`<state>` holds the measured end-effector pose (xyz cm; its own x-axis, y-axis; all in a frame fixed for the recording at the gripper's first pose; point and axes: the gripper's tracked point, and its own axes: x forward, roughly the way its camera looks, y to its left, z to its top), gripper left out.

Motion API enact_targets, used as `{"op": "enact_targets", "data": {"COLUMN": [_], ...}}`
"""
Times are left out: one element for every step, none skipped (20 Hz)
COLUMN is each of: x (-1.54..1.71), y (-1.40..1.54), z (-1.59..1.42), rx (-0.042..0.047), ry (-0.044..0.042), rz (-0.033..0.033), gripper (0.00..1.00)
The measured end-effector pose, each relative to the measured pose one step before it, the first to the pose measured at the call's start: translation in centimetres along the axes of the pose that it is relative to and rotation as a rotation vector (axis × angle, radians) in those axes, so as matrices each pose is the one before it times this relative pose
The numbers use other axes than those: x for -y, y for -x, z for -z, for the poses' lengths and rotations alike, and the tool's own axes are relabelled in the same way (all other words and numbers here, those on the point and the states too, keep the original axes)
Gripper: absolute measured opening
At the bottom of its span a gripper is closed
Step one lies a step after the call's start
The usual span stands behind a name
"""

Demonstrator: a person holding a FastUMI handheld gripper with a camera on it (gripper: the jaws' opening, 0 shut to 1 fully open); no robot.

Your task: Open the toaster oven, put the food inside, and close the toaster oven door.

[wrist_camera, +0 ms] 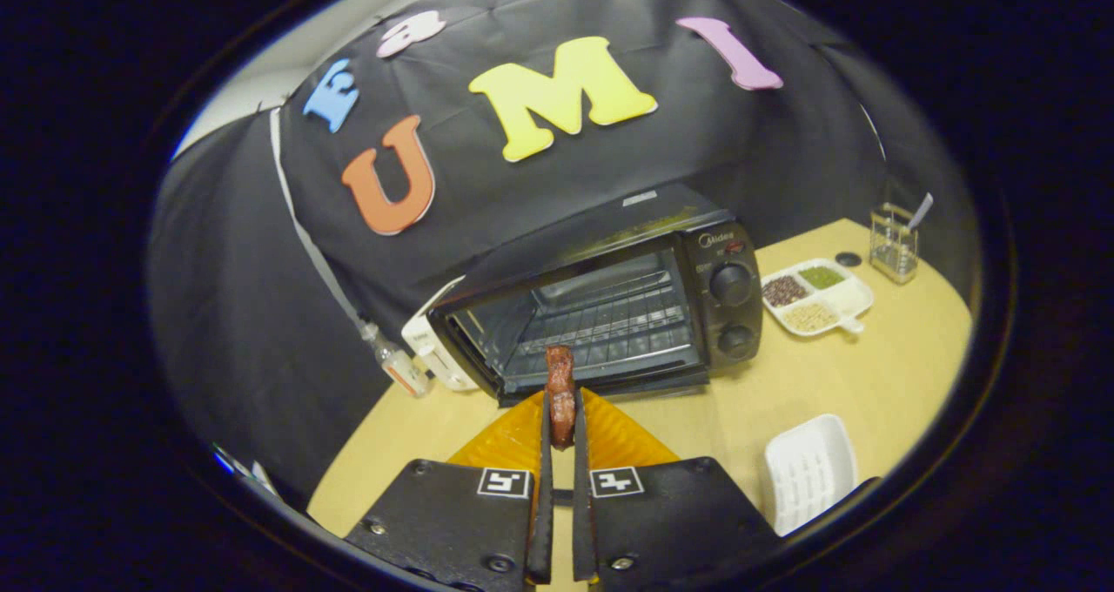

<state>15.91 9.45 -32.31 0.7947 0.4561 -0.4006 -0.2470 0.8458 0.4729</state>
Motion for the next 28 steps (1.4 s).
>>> {"op": "enact_targets", "data": {"x": [0.012, 0.06, -0.014, 0.029, 0.196, 0.299, 0.144, 0.167, 0.218, 0.054, 0.067, 0.128, 0.285, 0.276, 0.51, -0.054, -0.141, 0.094, 0.463, 0.493, 0.406, 0.835, 0.821, 0.837, 0.629, 0.062, 0.108, 0.278], "y": [-1.575, -1.562, -1.311, -1.321, -1.167, -1.188, -1.132, -1.072, -1.095, -0.885, -0.903, -0.738, -0.625, -0.377, -0.208, -0.293, -0.195, 0.134, -0.28, 0.165, 0.057, -0.012, 0.068, -0.018, 0.32, 0.814, 0.727, 0.673], "z": [-0.124, -0.049, -0.272, -0.338, -0.339, -0.407, -0.641, -0.4, -0.276, -0.094, -0.2, 0.03, -0.178, -0.125, -0.267, -0.238, 0.034, 0.097, -0.126, -0.083, -0.325, -0.072, -0.272, 0.022, 0.209, -0.089, -0.194, -0.024], "rx": [0.00742, 0.00097, 0.0084, 0.00971, 0.00878, 0.00931, 0.01305, 0.01237, 0.00652, 0.00001, 0.00347, -0.00254, 0.00315, 0.00354, 0.01484, 0.01205, -0.00297, 0.00824, 0.001, 0.00142, 0.00914, 0.00867, 0.01159, -0.00023, -0.00525, 0.00004, 0.00328, 0.00325], "ry": [-0.06913, -0.06471, -0.0541, -0.04556, -0.043, -0.04405, -0.03322, -0.02966, -0.026, -0.01829, -0.02291, -0.0063, -0.00029, 0.00988, 0.01657, 0.00607, 0.01519, 0.02433, 0.03415, 0.02627, 0.01613, 0.0241, 0.01813, 0.02612, 0.0261, 0.01756, 0.01138, 0.01911], "rz": [-0.01632, -0.01458, -0.01984, -0.01636, -0.00875, -0.00848, -0.01177, -0.00441, -0.00687, -0.00175, -0.00017, 0.0014, 0.00687, 0.00966, 0.02921, -0.00011, 0.00377, 0.01968, 0.02772, 0.02304, 0.01801, 0.03442, 0.03276, 0.03611, 0.02124, 0.00615, 0.00027, 0.01235], "gripper": [0.12, 0.12, 0.12, 0.12, 0.12, 0.12, 0.12, 0.12, 0.12, 0.12, 0.12, 0.12, 0.12, 0.13, 0.14, 0.14, 0.15, 0.16, 0.19, 0.22, 0.23, 0.29, 0.33, 0.38, 0.39, 0.43, 0.47, 0.52]}}
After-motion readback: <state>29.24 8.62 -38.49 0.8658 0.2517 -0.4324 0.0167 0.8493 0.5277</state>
